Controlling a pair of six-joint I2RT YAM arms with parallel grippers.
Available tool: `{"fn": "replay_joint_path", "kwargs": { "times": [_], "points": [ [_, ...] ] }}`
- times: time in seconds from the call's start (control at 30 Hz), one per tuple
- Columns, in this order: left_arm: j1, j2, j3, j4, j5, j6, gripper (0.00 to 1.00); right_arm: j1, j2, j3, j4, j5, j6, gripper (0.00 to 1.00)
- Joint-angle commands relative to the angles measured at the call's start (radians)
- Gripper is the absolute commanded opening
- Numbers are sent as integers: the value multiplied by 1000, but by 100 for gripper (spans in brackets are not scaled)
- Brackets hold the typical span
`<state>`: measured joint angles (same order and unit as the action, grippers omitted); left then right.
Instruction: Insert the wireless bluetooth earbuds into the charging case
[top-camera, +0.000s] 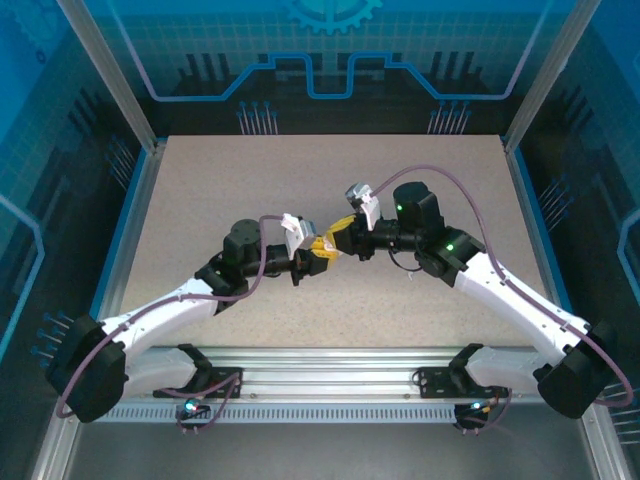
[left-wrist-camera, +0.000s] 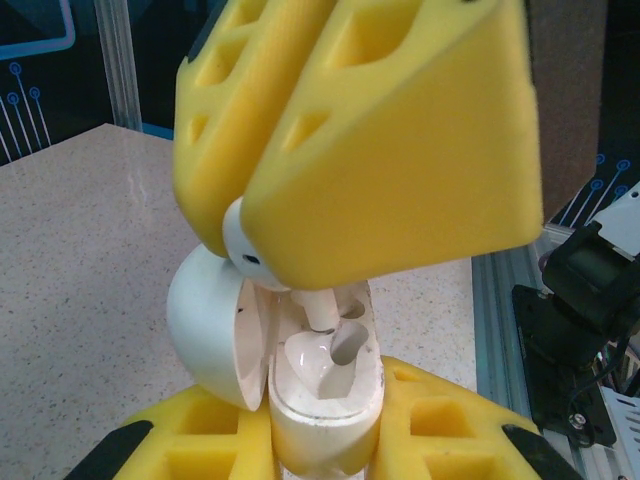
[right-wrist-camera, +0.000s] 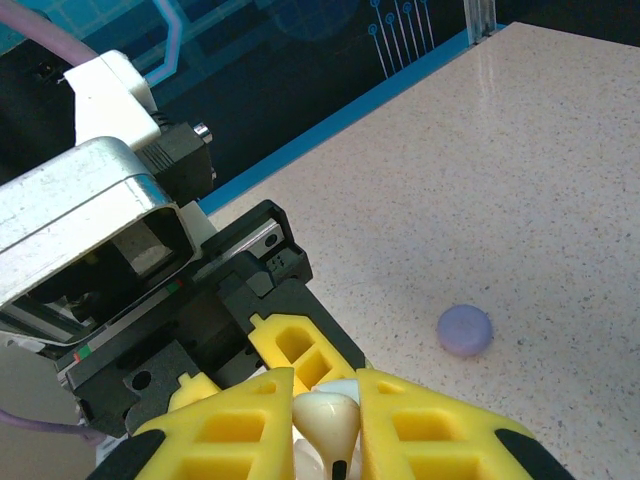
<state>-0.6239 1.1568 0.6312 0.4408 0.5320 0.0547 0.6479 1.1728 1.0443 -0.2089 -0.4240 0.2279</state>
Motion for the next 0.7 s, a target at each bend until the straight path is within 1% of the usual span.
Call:
{"fn": "replay_joint_path", "kwargs": {
  "times": [0.0, 0.23, 0.67],
  "points": [
    [-7, -31, 24, 33, 8, 9, 18, 15, -8, -22, -22, 5, 8, 19],
    [-7, -38, 21, 39, 3, 4, 18, 15, -18, -29, -43, 10, 2, 19],
    [-7, -25, 24, 77, 3, -16, 18, 20, -22, -50, -4, 6, 24, 19]
  ]
}}
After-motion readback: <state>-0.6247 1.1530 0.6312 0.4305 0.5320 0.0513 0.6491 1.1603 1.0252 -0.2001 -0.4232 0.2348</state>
